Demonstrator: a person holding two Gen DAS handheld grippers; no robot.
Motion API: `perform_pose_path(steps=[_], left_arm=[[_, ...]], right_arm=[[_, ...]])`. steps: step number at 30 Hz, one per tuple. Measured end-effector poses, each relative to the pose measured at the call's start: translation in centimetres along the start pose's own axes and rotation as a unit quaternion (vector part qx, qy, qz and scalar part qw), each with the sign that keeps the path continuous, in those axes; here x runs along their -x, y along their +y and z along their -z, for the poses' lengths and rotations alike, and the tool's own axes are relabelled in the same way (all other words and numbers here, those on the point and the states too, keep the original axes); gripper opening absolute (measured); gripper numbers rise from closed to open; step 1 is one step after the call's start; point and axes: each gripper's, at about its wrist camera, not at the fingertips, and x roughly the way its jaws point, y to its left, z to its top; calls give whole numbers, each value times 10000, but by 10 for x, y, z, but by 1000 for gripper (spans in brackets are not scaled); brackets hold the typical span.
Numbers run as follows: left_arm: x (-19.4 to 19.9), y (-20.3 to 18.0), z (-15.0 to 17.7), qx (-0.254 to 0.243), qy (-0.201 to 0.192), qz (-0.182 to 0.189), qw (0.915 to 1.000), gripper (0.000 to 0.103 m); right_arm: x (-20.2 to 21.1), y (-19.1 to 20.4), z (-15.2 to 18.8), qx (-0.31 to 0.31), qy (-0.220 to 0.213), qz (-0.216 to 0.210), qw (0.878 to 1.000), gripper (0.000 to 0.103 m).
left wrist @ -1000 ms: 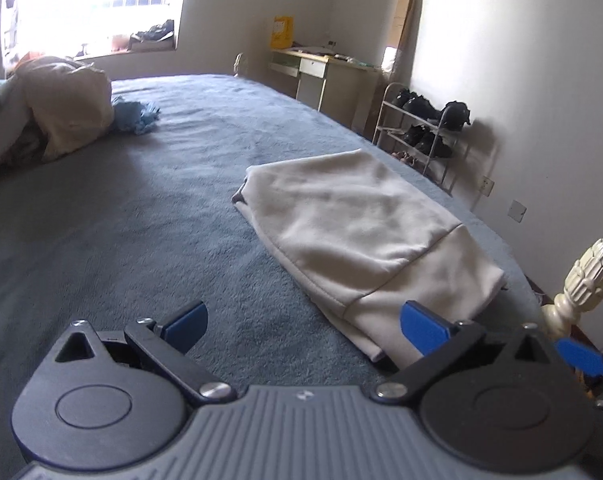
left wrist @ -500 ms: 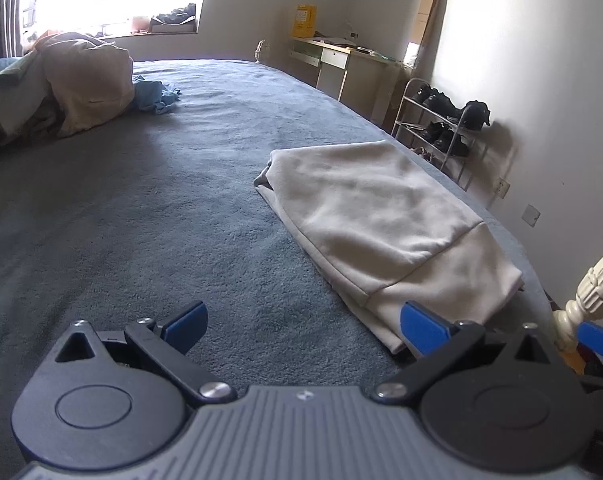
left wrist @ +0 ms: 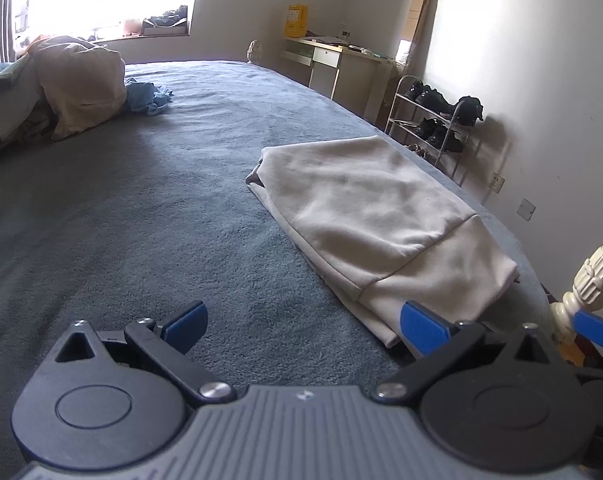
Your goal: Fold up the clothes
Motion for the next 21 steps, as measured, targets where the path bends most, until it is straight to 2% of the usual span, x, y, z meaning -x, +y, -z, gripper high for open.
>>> perform_pose_path(steps=[6,21], left_arm=[[1,0,1,14,-12,21,10000,103],[-3,-24,17,62,155,142,9998,103]], right_arm=[[1,1,0,11,11,-20,10000,102],[5,-15,8,67,133,255,9996,102]])
